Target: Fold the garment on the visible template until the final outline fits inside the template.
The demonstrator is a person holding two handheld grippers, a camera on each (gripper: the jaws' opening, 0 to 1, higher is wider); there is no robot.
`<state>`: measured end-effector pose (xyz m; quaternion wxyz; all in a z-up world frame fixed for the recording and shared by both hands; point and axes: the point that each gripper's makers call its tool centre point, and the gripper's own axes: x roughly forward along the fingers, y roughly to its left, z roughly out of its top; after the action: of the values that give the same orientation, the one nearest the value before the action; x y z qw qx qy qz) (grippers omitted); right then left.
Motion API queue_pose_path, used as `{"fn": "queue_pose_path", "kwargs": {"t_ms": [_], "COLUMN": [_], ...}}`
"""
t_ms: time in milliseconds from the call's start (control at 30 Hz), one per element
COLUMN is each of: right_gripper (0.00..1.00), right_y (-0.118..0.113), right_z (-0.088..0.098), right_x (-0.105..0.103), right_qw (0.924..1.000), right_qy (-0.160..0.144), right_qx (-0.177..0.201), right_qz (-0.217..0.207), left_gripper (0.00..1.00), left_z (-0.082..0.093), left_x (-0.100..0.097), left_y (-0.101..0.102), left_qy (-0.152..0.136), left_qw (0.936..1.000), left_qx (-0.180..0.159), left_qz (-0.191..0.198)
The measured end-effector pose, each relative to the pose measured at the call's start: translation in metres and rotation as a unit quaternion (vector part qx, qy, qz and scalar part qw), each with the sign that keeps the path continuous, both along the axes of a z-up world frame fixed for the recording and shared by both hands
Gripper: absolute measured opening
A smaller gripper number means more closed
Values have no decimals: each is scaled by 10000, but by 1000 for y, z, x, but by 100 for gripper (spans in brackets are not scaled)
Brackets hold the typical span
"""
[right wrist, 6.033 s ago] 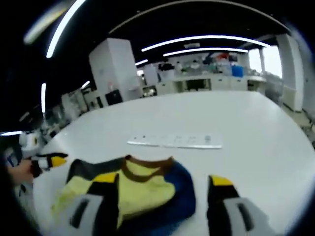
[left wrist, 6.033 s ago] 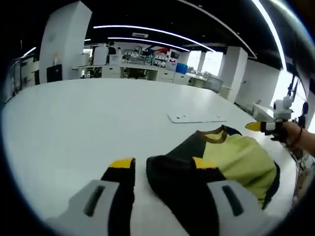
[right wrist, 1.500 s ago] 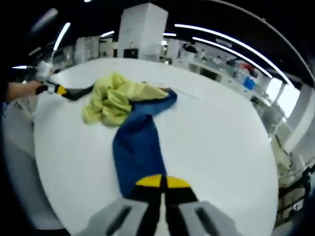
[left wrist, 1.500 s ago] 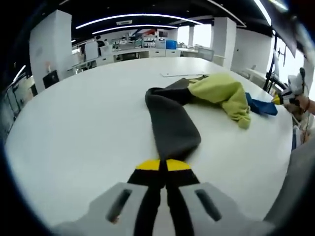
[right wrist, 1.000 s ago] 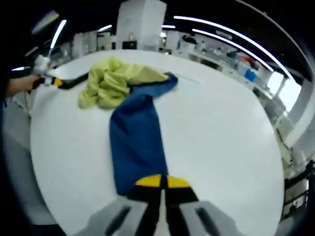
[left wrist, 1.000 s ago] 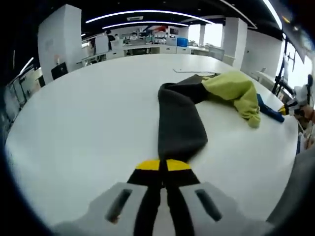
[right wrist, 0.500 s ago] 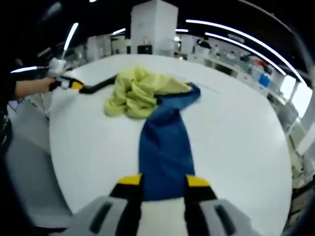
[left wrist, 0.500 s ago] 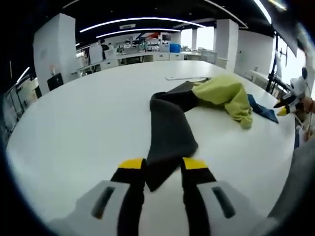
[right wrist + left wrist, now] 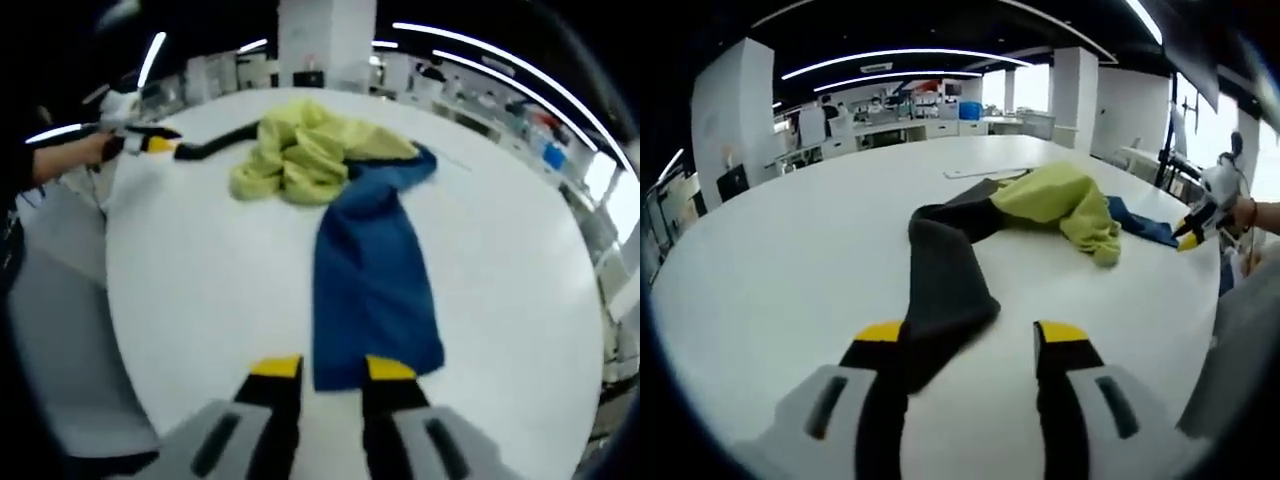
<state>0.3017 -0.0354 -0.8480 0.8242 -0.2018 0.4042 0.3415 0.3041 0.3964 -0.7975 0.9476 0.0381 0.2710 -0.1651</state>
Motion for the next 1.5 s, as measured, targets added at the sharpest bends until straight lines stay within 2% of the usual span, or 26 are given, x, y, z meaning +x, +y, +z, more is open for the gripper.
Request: {"fn": "queue_pose_path", "kwargs": {"t_ms": [233,300,533,700,967,1067,1200,1400,1500], "right_gripper": [9,0,0,0,0,0,0,0,0], "right_y": [5,4,5,3,-5,-9,-22,-41,-49], "right_z": [-1,-1,4,21,79,98,116,127,130], "right_x": [-3,0,0,7,29,37,58,76,81], "right_qw": [9999,9998,9999,9999,9972,9916,9817,9755,9693], "right_qy": [-49,-95,-35,-153,-540,-504,-536,-526,-449], "right_qx": [-84,-139,-109,-70,436,984,1454,1544,1690], "right_qz": [98,46,46,23,-270,-670,-1110,-1474,-1730], "left_gripper": [46,46,46,50,63,67,69,72,74], "left_z": [1,2,7,9,11,13,13,13,12], "left_x": [-9,-10,-10,-10,-10,-10,-9,-9,-10], "left_y": [-4,-4,-4,-7,-9,-12,-14,-13,-14], "left_qy": [25,30,-34,-115,-205,-238,-244,-255,-243], "left_qw": [10000,10000,10000,9997,9996,9995,9994,9990,9988], "left_qx": [-10,11,25,179,153,156,163,289,335], "left_qz": [7,-5,-8,-76,-120,-117,-156,-221,-259]}}
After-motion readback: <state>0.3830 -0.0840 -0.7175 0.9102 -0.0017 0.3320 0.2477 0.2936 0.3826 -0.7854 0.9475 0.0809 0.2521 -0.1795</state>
